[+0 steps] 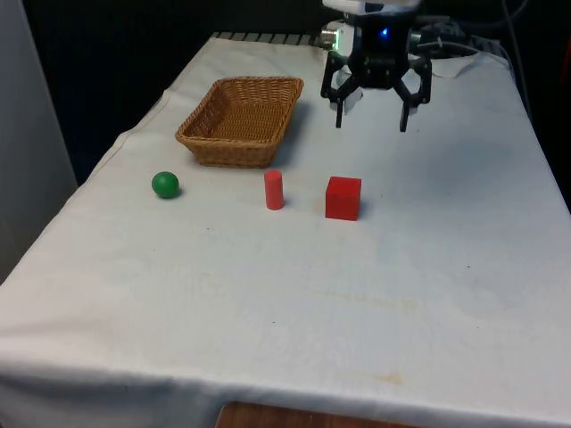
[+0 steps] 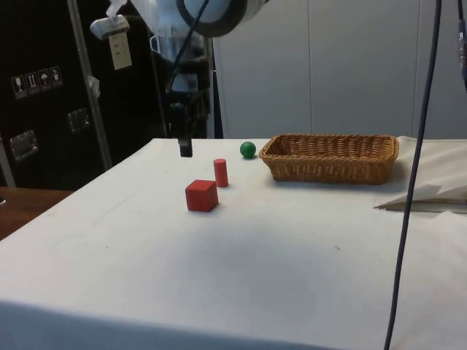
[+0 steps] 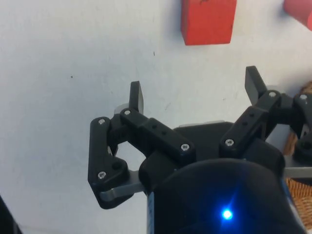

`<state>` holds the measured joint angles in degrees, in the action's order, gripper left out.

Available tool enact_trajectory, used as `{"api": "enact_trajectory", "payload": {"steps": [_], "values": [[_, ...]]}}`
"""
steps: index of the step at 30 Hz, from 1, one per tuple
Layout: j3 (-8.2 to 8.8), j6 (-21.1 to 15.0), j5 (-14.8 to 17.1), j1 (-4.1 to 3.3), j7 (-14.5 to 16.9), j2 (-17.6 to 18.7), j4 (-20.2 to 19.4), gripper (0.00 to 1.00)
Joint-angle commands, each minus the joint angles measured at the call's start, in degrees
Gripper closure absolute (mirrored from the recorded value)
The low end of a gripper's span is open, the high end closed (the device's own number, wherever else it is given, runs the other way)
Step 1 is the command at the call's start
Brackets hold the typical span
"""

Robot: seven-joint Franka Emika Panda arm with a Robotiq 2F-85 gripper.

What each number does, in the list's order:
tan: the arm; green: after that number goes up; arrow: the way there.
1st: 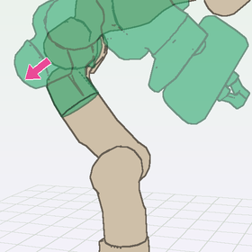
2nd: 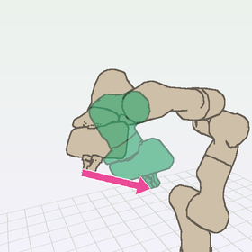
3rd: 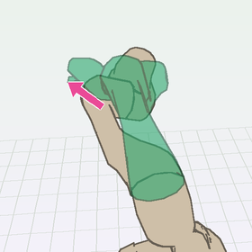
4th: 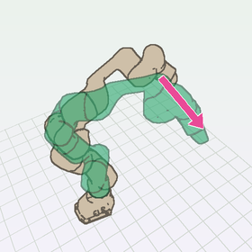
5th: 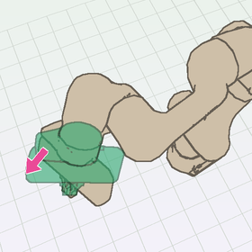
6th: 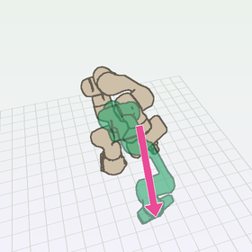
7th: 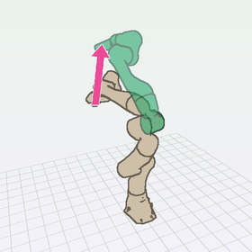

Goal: Pick up the object to the left of the cylinder and place it into the basket.

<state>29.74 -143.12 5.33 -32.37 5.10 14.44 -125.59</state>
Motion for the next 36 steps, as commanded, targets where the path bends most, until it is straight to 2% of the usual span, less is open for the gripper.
{"api": "enact_trajectory", "payload": {"steps": [1, 2, 3, 5, 10, 11, 12, 14, 20, 21, 22, 30, 31, 32, 36], "values": [[-0.4, -1.8, 0.7, 0.17, 0.4, 0.6, -0.4, 0.0], [-0.46, -2.2, 0.8, 0.17, 0.4, 0.9, -0.4, 0.0], [-0.11, -1.0, 0.1, 0.0, 0.0, 0.6, -0.1, 0.0], [-0.52, -3.9, 1.0, 0.23, 0.4, 2.0, -0.6, 0.0], [-0.74, -6.1, 1.3, 0.46, 0.5, 3.8, -0.6, 0.0], [-0.17, -5.3, 0.3, 0.06, -0.2, 3.7, -0.5, 0.0], [-0.74, -6.4, 1.4, 0.46, 0.5, 4.1, -0.6, 0.0], [-0.86, -7.0, 1.8, 0.8, 0.7, 5.2, -0.4, 0.0], [-1.2, -7.7, 4.3, 1.49, 2.1, 7.3, 0.2, 0.0], [-0.17, -7.3, 3.1, 0.69, 1.2, 7.5, 0.3, 0.0], [-1.2, -7.8, 4.8, 1.55, 2.5, 7.6, 0.3, 0.0], [-0.92, -8.3, 8.9, 1.78, 5.0, 10.3, 1.4, 0.0], [-0.17, -7.7, 8.1, 1.15, 4.4, 10.4, 1.4, 0.0], [-0.8, -8.3, 9.1, 1.83, 5.2, 10.6, 1.5, 0.0], [-0.57, -8.3, 9.2, 2.01, 5.0, 11.6, 2.1, 0.0]]}}
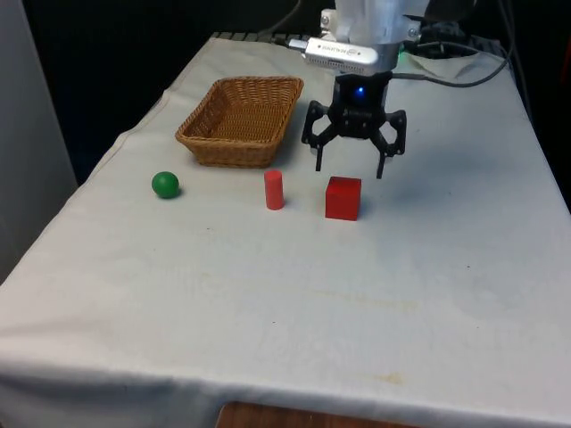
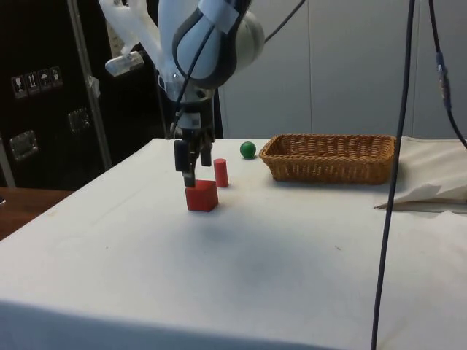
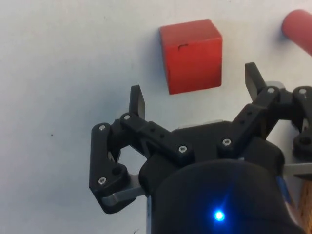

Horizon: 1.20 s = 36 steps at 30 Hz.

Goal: Pick up the object to the left of the cylinder and place it into the basket.

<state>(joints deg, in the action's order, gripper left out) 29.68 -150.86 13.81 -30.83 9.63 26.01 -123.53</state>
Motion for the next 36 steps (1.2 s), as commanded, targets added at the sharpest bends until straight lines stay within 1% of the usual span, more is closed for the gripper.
{"api": "enact_trajectory", "payload": {"steps": [1, 2, 3, 4, 11, 12, 13, 19, 20, 21, 22, 25, 26, 30, 31, 32, 33, 34, 36], "values": [[-0.52, -0.7, 0.8, 0.52, 0.4, 0.5, 0.2, 0.0], [-0.57, -0.8, 0.9, 0.63, 0.4, 0.7, 0.3, 0.0], [0.0, -0.1, 0.1, 0.11, 0.0, 0.5, 0.2, 0.0], [-0.57, -0.9, 1.0, 0.69, 0.4, 1.0, 0.4, 0.0], [-0.74, -1.8, 1.7, 1.09, 0.2, 2.9, 1.1, 0.0], [0.0, -1.3, 0.9, 0.46, -0.3, 2.8, 0.9, 0.0], [-0.74, -1.9, 1.8, 1.15, 0.2, 3.2, 1.1, 0.0], [-0.69, -2.6, 2.7, 1.43, 0.2, 5.1, 1.9, 0.0], [-0.63, -2.7, 2.8, 1.43, 0.2, 5.3, 2.1, 0.0], [0.0, -2.2, 2.1, 0.86, -0.3, 5.3, 1.9, 0.0], [-0.63, -2.8, 2.9, 1.49, 0.2, 5.6, 2.2, 0.0], [-0.63, -3.0, 3.3, 1.6, 0.2, 6.4, 2.6, 0.0], [-0.69, -3.1, 3.6, 1.78, 0.2, 7.0, 2.8, 0.0], [-0.69, -3.2, 3.9, 2.01, 0.2, 8.1, 3.4, 0.0], [0.06, -2.5, 3.3, 1.38, -0.3, 8.0, 3.3, 0.0], [-0.69, -3.2, 4.1, 2.06, 0.2, 8.5, 3.7, 0.0], [-0.63, -3.3, 4.2, 2.06, 0.2, 8.7, 3.8, 0.03], [-0.63, -3.2, 4.4, 2.12, 0.2, 8.9, 3.9, 0.11], [-0.63, -3.2, 4.6, 2.12, 0.2, 9.1, 4.1, 0.33]]}}
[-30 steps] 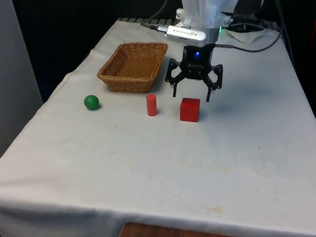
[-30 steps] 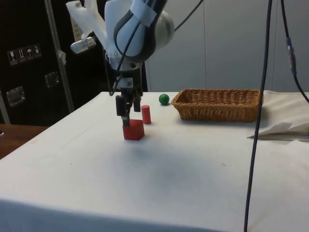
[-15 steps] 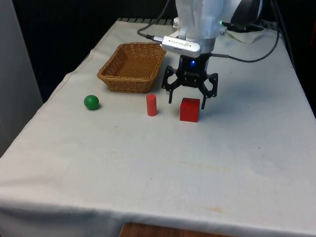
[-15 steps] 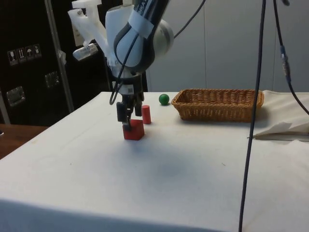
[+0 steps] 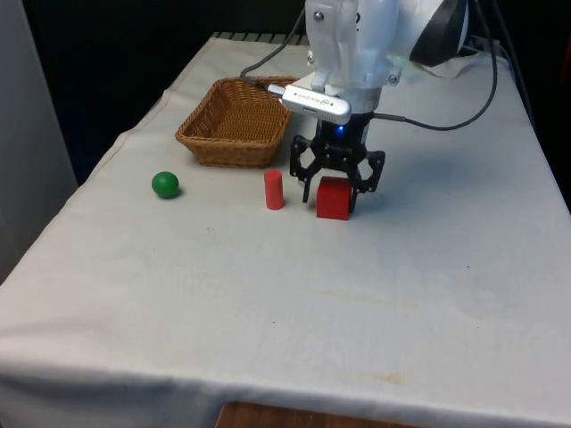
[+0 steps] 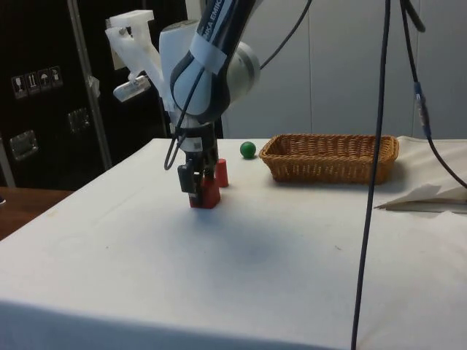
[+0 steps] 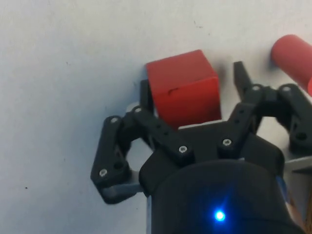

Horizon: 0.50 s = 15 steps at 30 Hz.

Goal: Pick up the object to the left of the cylinder and place it into the basket.

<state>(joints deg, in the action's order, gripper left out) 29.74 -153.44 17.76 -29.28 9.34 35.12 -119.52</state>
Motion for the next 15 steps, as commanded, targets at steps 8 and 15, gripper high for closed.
{"api": "enact_trajectory", "payload": {"steps": [8, 15], "values": [[-0.69, -0.7, 0.7, 0.69, 0.5, 0.3, 0.3, 1.0], [-0.52, -0.6, 0.6, 0.57, 0.4, 0.2, 0.1, 0.99]]}}
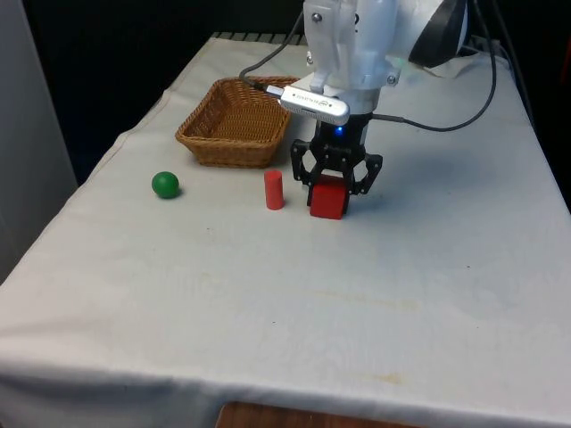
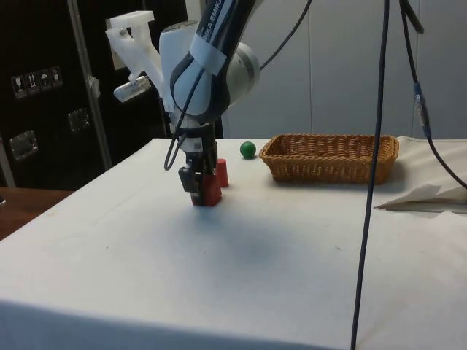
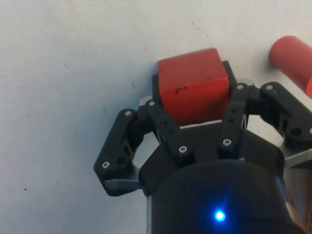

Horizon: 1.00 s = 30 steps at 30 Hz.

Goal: Pick up the object to the left of the cylinder and place it into the basket.

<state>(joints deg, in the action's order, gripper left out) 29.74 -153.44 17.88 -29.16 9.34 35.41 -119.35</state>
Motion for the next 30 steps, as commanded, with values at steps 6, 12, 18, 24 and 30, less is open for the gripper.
{"api": "enact_trajectory", "payload": {"steps": [6, 12, 18, 24, 30], "values": [[0.23, -0.1, -0.1, -0.17, 0.2, -0.9, -0.7, 0.99], [0.69, 0.0, -0.3, -0.34, 0.3, -1.9, -1.5, 0.99], [1.03, 0.1, -0.4, -0.52, 0.5, -3.0, -2.3, 0.99], [1.66, 0.6, -0.7, -0.63, 0.8, -4.5, -3.0, 0.99], [2.35, 1.1, -1.0, -0.8, 1.1, -6.2, -3.7, 0.99]]}}
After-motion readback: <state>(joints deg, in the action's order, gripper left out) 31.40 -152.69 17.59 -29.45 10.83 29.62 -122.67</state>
